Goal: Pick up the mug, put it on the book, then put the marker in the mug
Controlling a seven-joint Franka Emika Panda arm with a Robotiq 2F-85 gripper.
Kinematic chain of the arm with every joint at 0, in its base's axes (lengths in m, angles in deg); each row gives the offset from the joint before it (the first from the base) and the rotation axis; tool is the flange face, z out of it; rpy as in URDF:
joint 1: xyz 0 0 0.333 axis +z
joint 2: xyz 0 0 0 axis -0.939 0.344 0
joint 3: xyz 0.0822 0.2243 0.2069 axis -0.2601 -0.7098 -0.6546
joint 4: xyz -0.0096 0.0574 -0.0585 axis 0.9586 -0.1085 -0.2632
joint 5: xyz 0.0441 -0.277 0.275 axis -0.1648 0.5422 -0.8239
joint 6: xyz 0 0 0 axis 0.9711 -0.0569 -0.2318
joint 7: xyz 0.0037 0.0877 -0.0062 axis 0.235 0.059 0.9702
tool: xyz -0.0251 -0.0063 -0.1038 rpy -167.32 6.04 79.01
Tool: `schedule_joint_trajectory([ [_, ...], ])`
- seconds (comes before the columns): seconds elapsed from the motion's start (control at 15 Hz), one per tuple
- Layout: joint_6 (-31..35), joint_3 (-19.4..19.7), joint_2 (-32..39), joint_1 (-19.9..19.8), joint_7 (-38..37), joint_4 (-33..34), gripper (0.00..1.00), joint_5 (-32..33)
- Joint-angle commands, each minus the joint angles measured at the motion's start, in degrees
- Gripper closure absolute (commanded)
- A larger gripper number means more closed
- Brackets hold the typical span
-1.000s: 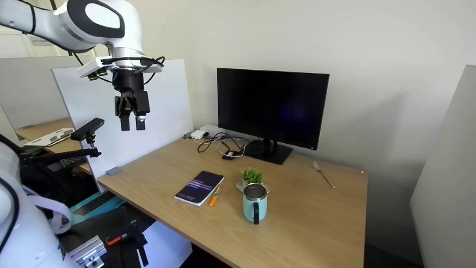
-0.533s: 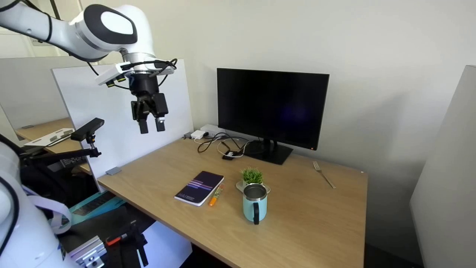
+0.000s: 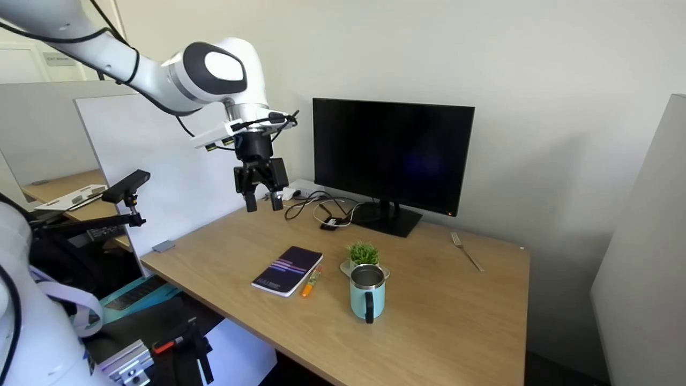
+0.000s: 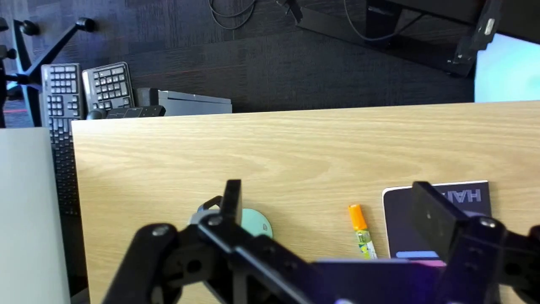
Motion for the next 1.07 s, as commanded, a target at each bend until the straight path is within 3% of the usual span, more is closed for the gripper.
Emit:
schedule_joint_trajectory([
  [0.0, 3.56, 2.85, 8.59, -2.16, -0.19, 4.68, 0.00, -0.33],
  [0.53, 12.16, 6.55, 29.36, -3.41, -1.10, 17.22, 0.00, -0.92],
  [1.0, 16.85, 8.59, 41.08, -3.20, -1.17, 25.92, 0.00, -0.70],
])
